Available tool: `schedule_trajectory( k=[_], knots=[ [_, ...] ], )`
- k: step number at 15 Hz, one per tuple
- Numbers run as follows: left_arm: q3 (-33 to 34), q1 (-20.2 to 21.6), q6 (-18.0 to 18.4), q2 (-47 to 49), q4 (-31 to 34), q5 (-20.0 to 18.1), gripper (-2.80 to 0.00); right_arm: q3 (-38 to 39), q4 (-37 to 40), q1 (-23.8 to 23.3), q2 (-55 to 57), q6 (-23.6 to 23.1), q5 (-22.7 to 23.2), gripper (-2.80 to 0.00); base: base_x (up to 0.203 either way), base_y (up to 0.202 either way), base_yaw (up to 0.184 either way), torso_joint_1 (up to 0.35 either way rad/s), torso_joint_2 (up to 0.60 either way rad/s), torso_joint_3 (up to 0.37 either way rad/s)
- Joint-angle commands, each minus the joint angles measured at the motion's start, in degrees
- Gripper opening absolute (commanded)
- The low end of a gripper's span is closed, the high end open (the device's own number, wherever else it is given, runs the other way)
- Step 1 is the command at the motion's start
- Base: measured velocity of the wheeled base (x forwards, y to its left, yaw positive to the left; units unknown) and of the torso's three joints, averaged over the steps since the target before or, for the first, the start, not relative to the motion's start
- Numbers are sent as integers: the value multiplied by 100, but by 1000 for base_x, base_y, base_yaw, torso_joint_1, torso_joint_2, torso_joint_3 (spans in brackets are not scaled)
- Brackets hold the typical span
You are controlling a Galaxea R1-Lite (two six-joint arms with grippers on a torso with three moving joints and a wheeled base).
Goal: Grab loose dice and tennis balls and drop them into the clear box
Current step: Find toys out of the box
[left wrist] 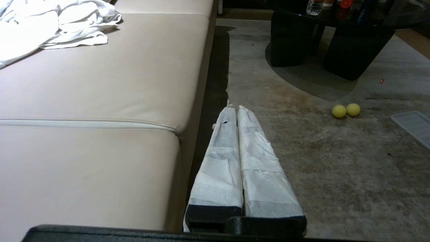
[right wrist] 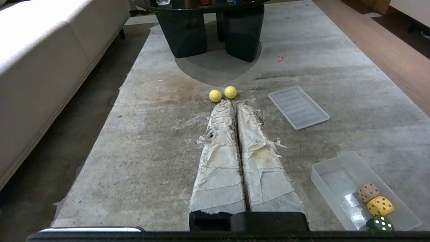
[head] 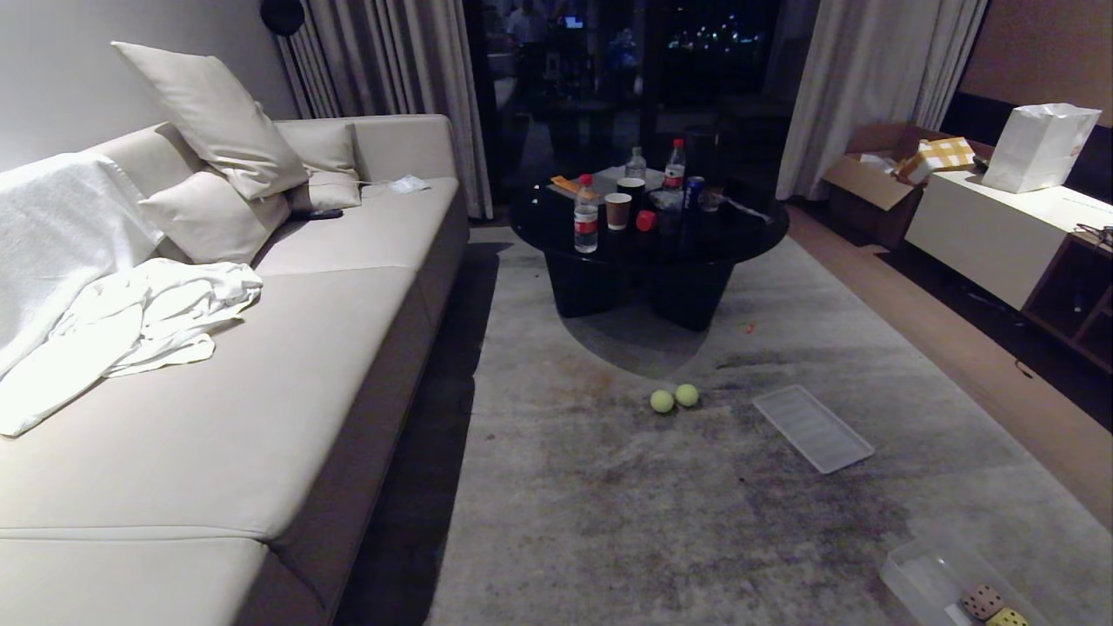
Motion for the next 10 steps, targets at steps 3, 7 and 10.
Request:
schedule_trajectory(
  k=[3, 7, 10],
  knots=[
    [9, 0, -13, 9, -1, 2, -280, 62, -2, -5, -2, 1, 2, -280, 0, 0, 0, 0, 0, 0],
    [9, 0, -14, 5, -4, 2, -280, 62, -2, 1, -2, 1, 2, -280, 0, 0, 0, 3, 2, -140],
    [9, 0, -22, 9, -1, 2, -280, 62, -2, -4, -2, 8, 2, -280, 0, 0, 0, 0, 5, -193]
  ],
)
